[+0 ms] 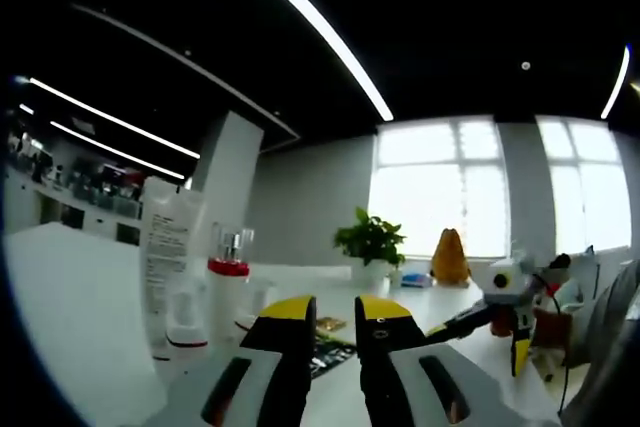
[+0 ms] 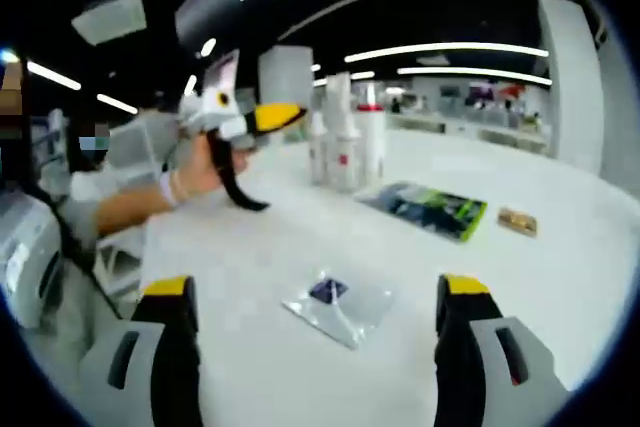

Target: Arrange the skincare products in the storage area until every visible bottle or jar stands upright without overlapping.

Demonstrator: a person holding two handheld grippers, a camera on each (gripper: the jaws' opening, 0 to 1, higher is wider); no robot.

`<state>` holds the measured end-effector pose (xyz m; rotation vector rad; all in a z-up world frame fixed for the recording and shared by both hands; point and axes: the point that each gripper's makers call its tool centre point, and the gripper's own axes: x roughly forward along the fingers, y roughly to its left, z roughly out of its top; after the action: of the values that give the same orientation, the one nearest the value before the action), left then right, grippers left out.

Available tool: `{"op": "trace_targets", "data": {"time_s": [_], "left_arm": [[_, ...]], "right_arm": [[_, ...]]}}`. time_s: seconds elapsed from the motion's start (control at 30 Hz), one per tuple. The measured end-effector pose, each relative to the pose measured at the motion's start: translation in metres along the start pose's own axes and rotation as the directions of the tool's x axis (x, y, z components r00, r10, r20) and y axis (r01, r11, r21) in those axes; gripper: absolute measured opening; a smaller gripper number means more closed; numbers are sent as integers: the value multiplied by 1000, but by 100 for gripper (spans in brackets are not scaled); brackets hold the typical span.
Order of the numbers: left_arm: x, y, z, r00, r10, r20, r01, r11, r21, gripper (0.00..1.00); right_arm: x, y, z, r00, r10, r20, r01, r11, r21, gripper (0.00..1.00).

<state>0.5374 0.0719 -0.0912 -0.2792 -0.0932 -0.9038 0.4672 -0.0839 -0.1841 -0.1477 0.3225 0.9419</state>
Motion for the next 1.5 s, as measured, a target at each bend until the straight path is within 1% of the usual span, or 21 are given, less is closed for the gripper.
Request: {"op": "trace_targets", "data": {"time_s": [0.03,0.13,0.17,0.23,0.27,0.3,0.33,0.37,0.43,0.47,0.5,0.53,0.63,0.67,0.93,1.37,1.4,1.43,1.47,1.5], "left_arm": [[0,0,0,1000,0,0,0,1000,0,16],[0,0,0,1000,0,1,0,1000,-1,16],[-1,0,1,1000,1,1,-1,1000,0,16],[-1,-1,1,1000,0,3,0,1000,-2,16],[-1,-1,1,1000,-1,4,1,1000,-4,16],[-1,-1,1,1000,-2,4,2,1000,-6,16],[-1,-1,1,1000,-2,3,2,1000,-6,16],[-1,-1,0,1000,-1,2,1,1000,-5,16],[-1,-2,0,1000,-1,0,1,1000,-4,16],[-1,-2,0,1000,-1,0,1,1000,-4,16],[-1,-2,0,1000,0,0,0,1000,-2,16],[-1,-2,0,1000,0,0,0,1000,-2,16],[-1,-2,0,1000,0,1,0,1000,-4,16],[-1,-1,0,1000,1,1,-1,1000,-5,16],[0,-1,0,1000,1,0,-1,1000,-3,16],[0,-1,0,1000,3,1,-3,1000,-2,16],[0,-1,0,1000,3,1,-3,1000,-3,16],[0,-1,0,1000,3,1,-3,1000,-3,16],[0,-1,0,1000,3,2,-3,1000,-3,16],[0,-1,0,1000,3,2,-3,1000,-2,16]], "right_arm": [[4,1,0,1000,-6,-1,6,1000,-13,97],[10,-2,-8,998,-29,-52,26,998,-56,94],[13,1,-11,997,-31,-66,27,998,-58,93],[16,5,-20,995,-15,-101,9,998,-60,91],[17,6,-21,994,-14,-104,9,999,-49,91],[21,8,-16,998,-5,-70,2,999,-52,93],[19,8,-18,997,-10,-82,7,999,-38,94],[20,8,-17,997,-11,-74,9,999,-33,94],[20,6,-16,997,-28,-78,25,999,-40,91],[19,5,-17,996,-39,-79,35,998,-54,87],[21,3,-14,997,-44,-63,40,997,-71,85],[19,5,-15,996,-48,-70,44,998,-51,81],[17,0,-13,996,-73,-58,71,996,-45,61],[15,-1,-13,995,-82,-60,80,996,-36,50],[11,-1,-14,996,-77,-52,75,996,-38,50],[16,-3,-17,995,-79,-68,76,996,-36,47],[16,-3,-16,994,-82,-66,79,996,-37,42],[14,-4,-16,994,-86,-67,84,996,-38,0],[9,-22,-14,982,-179,-57,175,982,-69,5],[12,-7,-15,993,-113,-40,111,992,-53,1]]}}
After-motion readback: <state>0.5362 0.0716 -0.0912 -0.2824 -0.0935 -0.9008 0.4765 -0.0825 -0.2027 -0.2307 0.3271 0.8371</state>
